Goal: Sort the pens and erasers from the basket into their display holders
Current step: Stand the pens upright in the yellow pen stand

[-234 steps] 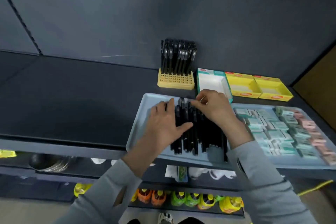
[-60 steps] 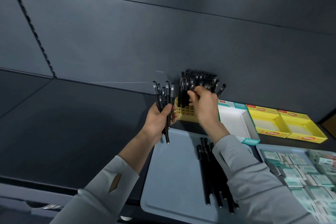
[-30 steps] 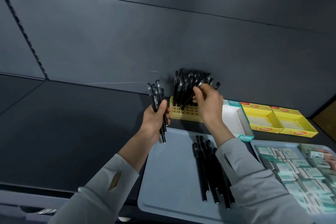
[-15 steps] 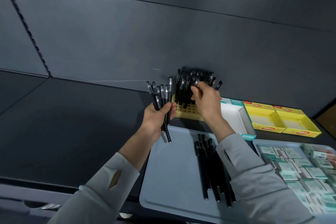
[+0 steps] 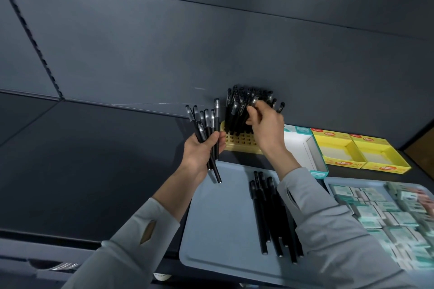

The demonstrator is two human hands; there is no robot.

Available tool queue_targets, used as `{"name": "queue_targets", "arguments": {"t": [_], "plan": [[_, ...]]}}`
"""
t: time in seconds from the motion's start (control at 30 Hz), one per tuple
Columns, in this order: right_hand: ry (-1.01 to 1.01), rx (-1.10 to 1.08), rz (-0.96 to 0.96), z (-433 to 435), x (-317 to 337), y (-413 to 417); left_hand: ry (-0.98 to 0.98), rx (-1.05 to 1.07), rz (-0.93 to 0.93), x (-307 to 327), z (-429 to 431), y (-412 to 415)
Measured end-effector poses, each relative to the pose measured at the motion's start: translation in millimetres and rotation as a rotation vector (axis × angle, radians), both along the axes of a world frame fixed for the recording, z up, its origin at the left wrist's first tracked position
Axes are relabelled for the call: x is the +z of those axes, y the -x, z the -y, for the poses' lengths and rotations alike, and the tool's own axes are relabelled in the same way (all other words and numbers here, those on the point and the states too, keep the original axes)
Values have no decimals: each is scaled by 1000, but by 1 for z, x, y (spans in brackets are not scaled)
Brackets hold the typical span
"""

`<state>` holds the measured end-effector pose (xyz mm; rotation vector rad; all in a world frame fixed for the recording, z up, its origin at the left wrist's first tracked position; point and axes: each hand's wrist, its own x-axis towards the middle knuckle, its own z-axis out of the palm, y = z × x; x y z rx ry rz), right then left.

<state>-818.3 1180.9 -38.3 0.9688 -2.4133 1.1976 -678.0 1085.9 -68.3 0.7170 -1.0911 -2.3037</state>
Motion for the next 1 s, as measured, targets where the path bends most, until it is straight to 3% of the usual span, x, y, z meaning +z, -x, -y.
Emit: {"name": "queue_targets", "arguments": {"t": [0.17, 0.33, 0.5, 0.67, 0.8, 0.9, 1.0], "plan": [[15, 45, 37, 2, 1, 3, 27, -13, -12, 2, -2, 0], [-128, 32, 61, 4, -11, 5, 16, -15, -14, 2, -2, 0], [-86, -123, 59, 0, -13, -5, 4, -8, 12, 1, -2, -1], [-2, 174, 306, 5, -5, -34, 99, -54, 47, -2, -8, 3], [145, 195, 490, 0, 1, -27, 153, -32, 93, -2, -10, 7], [218, 97, 475, -12, 5, -14, 34, 6, 88, -1, -5, 8], [180, -30, 342, -22, 3, -2, 46, 11, 131, -2, -3, 6]]}}
